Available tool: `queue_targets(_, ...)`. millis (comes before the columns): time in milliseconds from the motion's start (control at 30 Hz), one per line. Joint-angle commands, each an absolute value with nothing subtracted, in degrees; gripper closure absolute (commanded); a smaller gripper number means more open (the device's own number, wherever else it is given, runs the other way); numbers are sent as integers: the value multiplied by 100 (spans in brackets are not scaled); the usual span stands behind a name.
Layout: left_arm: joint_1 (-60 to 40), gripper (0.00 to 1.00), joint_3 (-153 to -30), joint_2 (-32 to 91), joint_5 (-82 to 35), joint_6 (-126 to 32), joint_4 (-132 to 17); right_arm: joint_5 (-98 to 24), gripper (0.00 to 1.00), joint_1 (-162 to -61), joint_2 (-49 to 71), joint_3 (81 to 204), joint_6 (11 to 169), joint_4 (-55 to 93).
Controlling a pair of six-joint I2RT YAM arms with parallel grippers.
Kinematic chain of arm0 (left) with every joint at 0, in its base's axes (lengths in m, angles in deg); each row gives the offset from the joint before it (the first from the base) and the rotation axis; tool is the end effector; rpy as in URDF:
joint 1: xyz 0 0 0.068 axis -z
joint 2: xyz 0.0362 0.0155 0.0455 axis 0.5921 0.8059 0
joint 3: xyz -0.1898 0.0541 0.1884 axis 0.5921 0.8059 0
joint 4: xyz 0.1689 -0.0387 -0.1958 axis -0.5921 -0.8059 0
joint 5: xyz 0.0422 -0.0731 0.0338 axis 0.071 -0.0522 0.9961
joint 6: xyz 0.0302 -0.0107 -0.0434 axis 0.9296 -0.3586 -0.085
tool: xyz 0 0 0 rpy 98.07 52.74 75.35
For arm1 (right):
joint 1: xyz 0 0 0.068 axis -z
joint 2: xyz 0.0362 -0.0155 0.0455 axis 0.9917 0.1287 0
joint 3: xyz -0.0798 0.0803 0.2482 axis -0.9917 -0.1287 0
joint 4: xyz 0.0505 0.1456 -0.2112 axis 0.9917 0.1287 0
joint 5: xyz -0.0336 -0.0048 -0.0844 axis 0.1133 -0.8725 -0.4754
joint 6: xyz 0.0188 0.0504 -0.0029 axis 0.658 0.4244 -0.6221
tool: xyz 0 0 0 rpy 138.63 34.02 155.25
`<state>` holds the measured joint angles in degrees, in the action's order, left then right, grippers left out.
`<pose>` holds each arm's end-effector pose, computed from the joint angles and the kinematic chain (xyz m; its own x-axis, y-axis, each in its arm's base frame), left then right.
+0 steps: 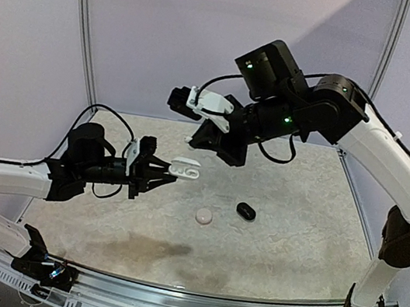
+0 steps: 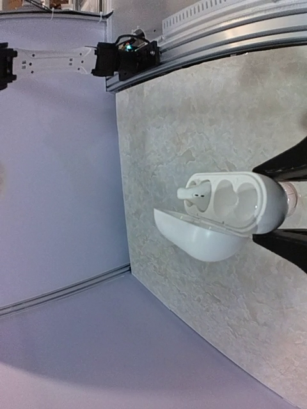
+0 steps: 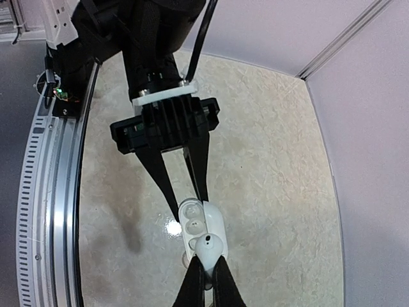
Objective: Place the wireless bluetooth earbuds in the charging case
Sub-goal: Insert the left earbud into the left side groove of the charging case.
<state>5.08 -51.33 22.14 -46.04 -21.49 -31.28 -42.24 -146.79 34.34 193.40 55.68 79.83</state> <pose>0.1813 -0.1841 0.2513 0.1419 0.1549 -0.9777 0.9434 0.2778 0.1810 0.1618 0.3384 0.4480 0.1757 -0.6891 -0.7030 -0.9396 0.0957 -0.3288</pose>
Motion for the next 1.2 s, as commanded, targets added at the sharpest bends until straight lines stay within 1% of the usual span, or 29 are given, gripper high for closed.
queue_targets(0, 661, 100, -5335, 2320, -4651, -2124, -3311, -4466, 100, -14729, 4036, 19605, 5561, 8498)
queue_targets(467, 712, 100, -5509, 2425, -4507, -2071, -3520, -4469, 100, -14794, 4519, 19742, 5281, 8625)
queue_targets(867, 729, 100, -5484, 2453, -4459, -2217, -3303, -4932, 100, -14812, 4766, 19742, 5093, 8654)
queue_targets(1067, 729, 100, -5459, 2457, -4456, -2213, -3275, -5297, 90, -14876, 4878, 19742, 4975, 8678)
queue_targets(1167, 729, 100, -5452, 2453, -4459, -2225, -3256, -5323, 89, -14903, 4930, 19742, 4883, 8705)
